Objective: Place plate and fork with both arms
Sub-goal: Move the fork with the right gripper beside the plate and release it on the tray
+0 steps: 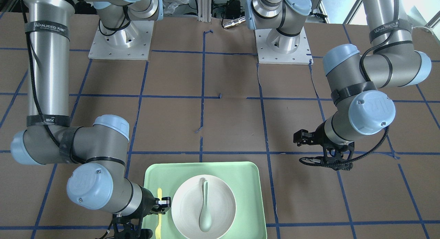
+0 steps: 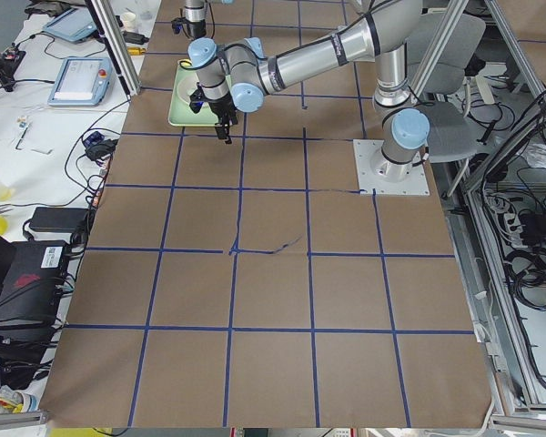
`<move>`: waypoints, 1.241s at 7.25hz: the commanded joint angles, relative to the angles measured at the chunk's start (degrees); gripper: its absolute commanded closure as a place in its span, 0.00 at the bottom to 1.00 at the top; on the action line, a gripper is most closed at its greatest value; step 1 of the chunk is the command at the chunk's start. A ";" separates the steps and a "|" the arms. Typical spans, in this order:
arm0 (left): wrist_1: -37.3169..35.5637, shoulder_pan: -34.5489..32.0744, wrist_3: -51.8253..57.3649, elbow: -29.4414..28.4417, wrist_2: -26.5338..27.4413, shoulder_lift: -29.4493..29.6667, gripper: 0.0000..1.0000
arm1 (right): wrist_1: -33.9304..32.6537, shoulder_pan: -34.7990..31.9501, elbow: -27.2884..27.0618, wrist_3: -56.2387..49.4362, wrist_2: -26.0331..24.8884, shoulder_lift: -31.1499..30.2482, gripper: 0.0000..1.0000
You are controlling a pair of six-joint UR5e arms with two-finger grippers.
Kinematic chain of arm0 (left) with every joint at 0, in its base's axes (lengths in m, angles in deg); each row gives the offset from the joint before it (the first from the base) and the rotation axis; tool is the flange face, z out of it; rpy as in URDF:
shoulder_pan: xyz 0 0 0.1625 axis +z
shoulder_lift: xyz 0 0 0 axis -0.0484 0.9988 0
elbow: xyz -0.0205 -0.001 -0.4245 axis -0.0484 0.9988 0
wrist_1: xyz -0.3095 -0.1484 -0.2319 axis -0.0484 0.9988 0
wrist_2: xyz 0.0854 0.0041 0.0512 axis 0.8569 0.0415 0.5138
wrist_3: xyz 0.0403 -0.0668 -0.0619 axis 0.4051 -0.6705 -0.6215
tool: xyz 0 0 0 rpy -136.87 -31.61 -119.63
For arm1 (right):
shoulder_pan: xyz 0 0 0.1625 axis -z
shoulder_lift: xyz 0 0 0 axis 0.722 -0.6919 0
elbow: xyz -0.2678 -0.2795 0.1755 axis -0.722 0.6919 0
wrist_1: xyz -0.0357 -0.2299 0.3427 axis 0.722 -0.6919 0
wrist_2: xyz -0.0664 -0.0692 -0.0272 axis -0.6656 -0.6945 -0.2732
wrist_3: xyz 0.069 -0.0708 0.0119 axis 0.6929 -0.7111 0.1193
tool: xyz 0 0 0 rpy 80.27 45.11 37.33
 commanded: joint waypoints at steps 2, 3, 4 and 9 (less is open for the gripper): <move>-0.09 0.00 -0.07 0.02 0.08 0.34 0.00 | -0.95 0.09 -1.60 -0.30 -0.53 0.35 0.09; -0.78 0.00 -0.06 0.02 0.08 0.60 0.00 | -0.96 0.09 -1.60 -0.66 -0.79 0.26 0.00; -0.79 0.00 0.02 0.02 0.00 0.51 0.00 | -0.96 0.09 -1.60 -0.48 -1.41 -0.61 0.00; 0.17 -4.38 -8.21 -0.60 -0.80 -5.36 0.00 | 12.61 0.09 -6.78 -1.89 -14.77 -17.71 0.00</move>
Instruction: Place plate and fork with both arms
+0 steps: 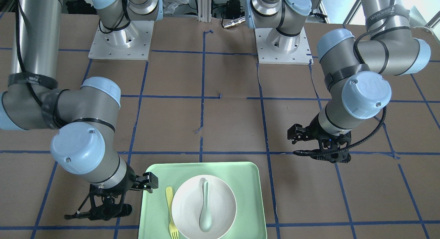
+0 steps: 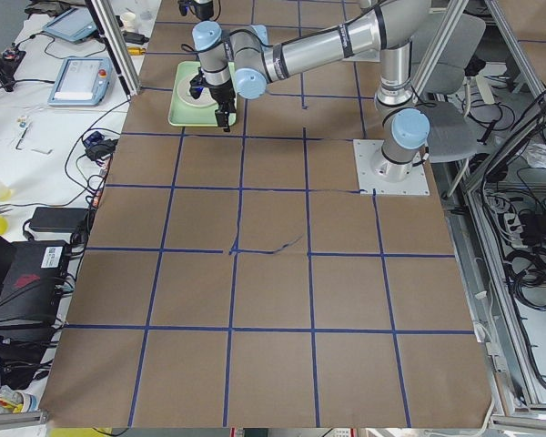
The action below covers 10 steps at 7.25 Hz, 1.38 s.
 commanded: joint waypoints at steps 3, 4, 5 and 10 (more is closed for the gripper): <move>6.39 -4.23 -10.81 -0.59 -3.25 -7.36 0.00 | 19.78 0.17 -2.53 -0.23 -1.53 -16.73 0.00; 9.29 -4.07 -10.92 -2.25 -5.19 -8.51 0.00 | 21.74 -0.18 -3.14 0.21 -1.44 -18.93 0.00; 15.58 -4.41 -11.10 -5.74 -5.30 -9.14 0.00 | 21.93 -0.44 -4.97 0.73 -1.53 -20.17 0.00; 13.90 -4.33 -12.33 -6.31 -5.30 -7.65 0.00 | 21.14 -2.02 -8.69 0.48 -5.10 -23.70 0.00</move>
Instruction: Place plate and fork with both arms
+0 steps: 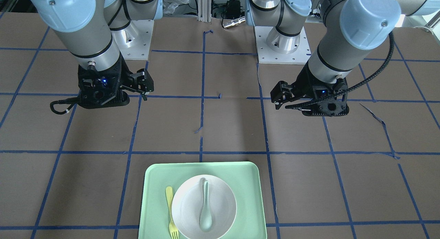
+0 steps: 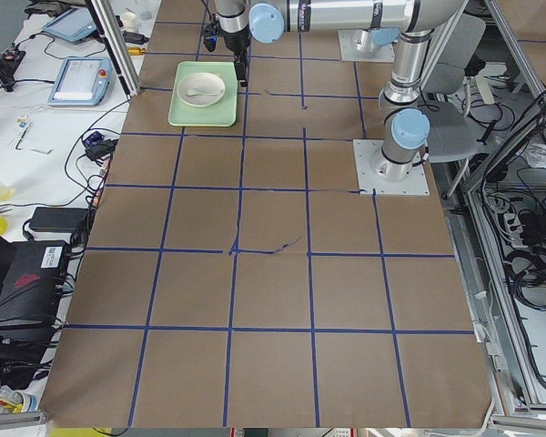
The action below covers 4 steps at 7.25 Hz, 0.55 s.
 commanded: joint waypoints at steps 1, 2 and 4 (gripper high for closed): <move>-2.63 -0.05 -0.09 0.44 -0.14 0.35 0.00 | -0.22 -0.03 0.22 -0.04 -2.39 -0.25 0.00; -3.86 -0.05 -0.18 1.40 0.03 0.26 0.00 | -0.22 0.05 0.22 -0.04 -1.69 -0.25 0.00; -4.58 -0.05 -0.09 2.72 0.38 -0.70 0.00 | -0.22 -0.03 0.22 -0.30 -1.42 -0.25 0.00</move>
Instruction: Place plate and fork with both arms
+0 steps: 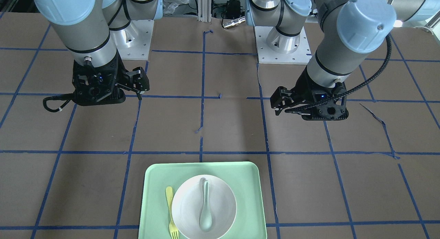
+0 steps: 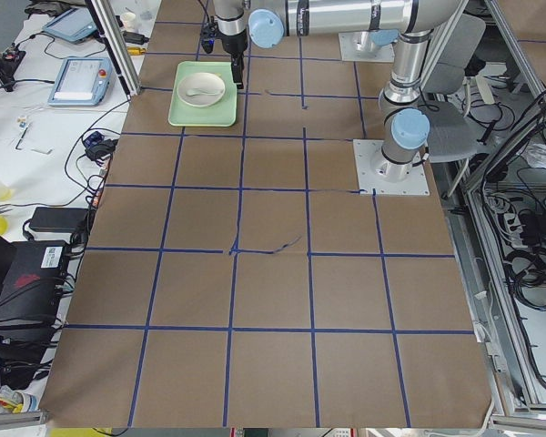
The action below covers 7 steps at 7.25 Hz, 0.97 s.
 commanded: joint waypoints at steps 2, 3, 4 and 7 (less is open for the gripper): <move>-0.51 -0.01 0.02 0.77 0.17 -0.39 0.00 | 0.04 -0.02 0.09 -0.20 1.01 -0.35 0.00; -0.51 -0.09 -0.07 0.78 0.26 -0.65 0.00 | 0.04 -0.02 0.09 -0.38 3.28 -0.27 0.00; -0.42 -0.09 -0.24 0.78 0.26 -0.92 0.00 | -0.04 -0.02 0.00 -0.20 3.48 -0.27 0.00; -0.94 -0.09 -0.33 1.30 0.17 0.13 0.00 | -0.04 -0.11 -0.17 0.41 2.60 -0.18 0.00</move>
